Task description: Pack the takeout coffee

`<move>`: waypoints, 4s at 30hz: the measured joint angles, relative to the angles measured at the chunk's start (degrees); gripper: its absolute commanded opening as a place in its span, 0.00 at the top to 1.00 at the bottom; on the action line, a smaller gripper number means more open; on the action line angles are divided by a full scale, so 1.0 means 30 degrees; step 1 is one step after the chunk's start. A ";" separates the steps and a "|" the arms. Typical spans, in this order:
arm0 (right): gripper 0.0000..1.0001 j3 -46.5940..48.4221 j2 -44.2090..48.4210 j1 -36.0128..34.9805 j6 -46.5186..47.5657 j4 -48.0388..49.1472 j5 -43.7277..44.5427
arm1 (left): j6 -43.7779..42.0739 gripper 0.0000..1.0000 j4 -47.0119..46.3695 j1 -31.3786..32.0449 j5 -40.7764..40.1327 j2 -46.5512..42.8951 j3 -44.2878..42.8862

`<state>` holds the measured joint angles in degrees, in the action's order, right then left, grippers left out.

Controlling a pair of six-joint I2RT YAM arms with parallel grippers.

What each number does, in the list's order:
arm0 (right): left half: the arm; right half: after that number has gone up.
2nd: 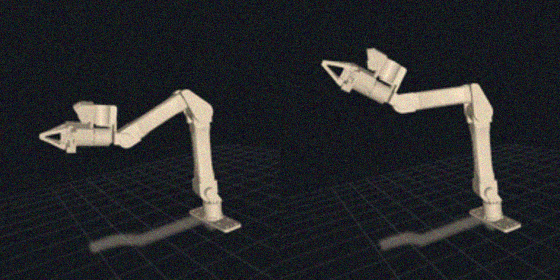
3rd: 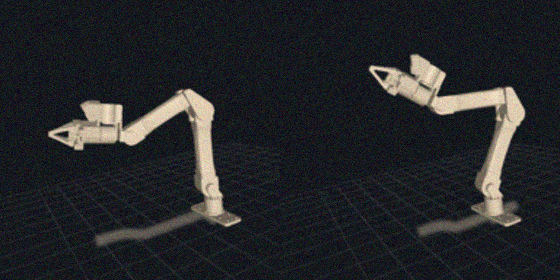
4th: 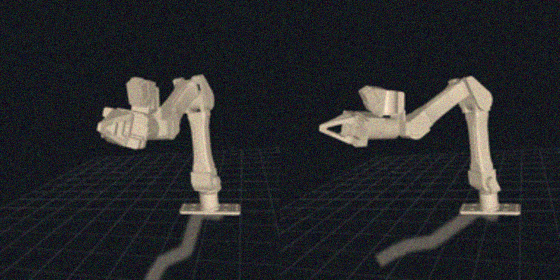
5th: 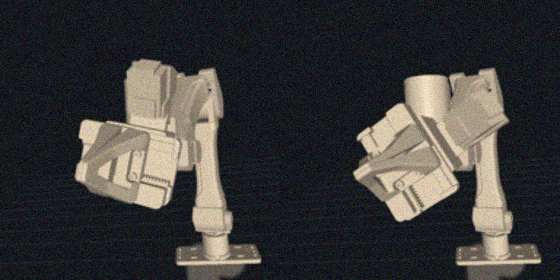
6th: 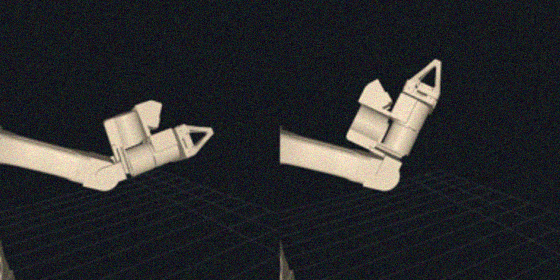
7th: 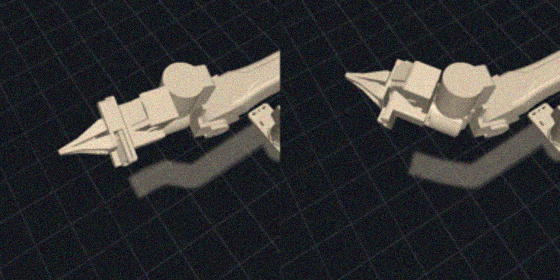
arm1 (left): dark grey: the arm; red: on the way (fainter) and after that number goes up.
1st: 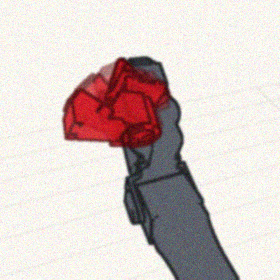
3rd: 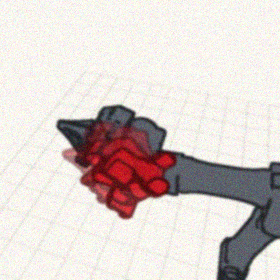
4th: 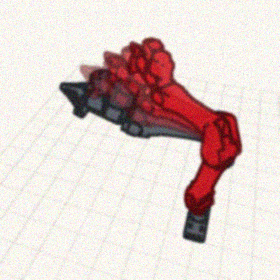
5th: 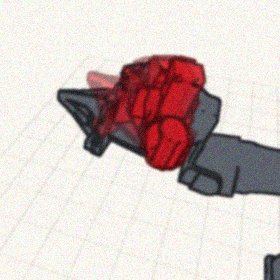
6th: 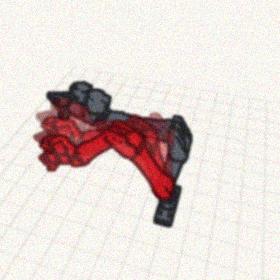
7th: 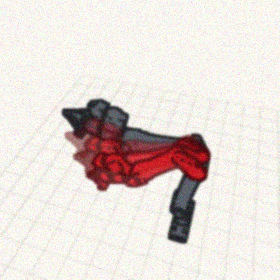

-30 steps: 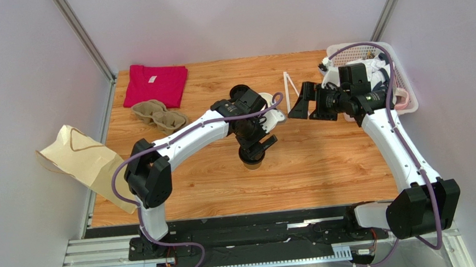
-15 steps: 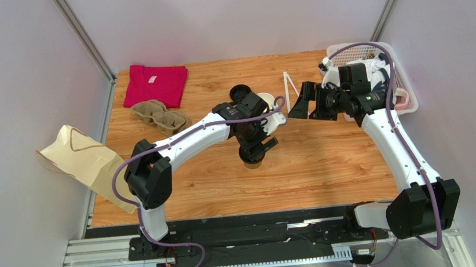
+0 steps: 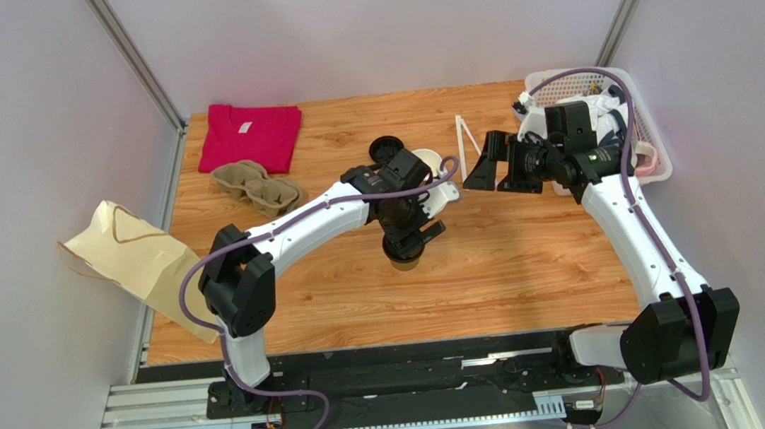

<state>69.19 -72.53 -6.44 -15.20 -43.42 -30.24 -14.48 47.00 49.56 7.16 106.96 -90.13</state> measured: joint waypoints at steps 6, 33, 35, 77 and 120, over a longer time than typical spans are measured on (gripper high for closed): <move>0.00 0.0000 0.0000 0.0109 -0.0007 0.0000 -0.0109 | -0.0911 0.39 0.1180 -0.2084 -0.0415 0.0022 -0.0750; 0.00 -0.0102 -0.0007 0.0175 -0.0007 0.0277 -0.0248 | -0.4452 0.23 0.3089 -1.0018 -0.0488 0.6783 -1.0433; 0.00 -0.0102 -0.0007 0.0175 -0.0007 0.0284 -0.0328 | -0.4444 0.20 0.3096 -1.0127 -0.0328 0.6783 -1.0433; 0.00 0.0962 0.2113 0.0233 0.3089 -0.2106 0.0124 | -0.5574 0.02 0.9406 -1.6211 -0.2011 -1.8797 -0.2776; 0.00 0.1013 0.3847 0.3264 0.2368 -0.2302 -0.2295 | -0.9857 1.00 0.9770 -1.8717 -0.0517 -1.2553 -1.1621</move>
<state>72.23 -60.99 3.36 -8.10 -50.33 -37.12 -44.05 76.31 -6.59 5.61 69.30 -124.99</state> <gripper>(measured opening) 0.998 0.008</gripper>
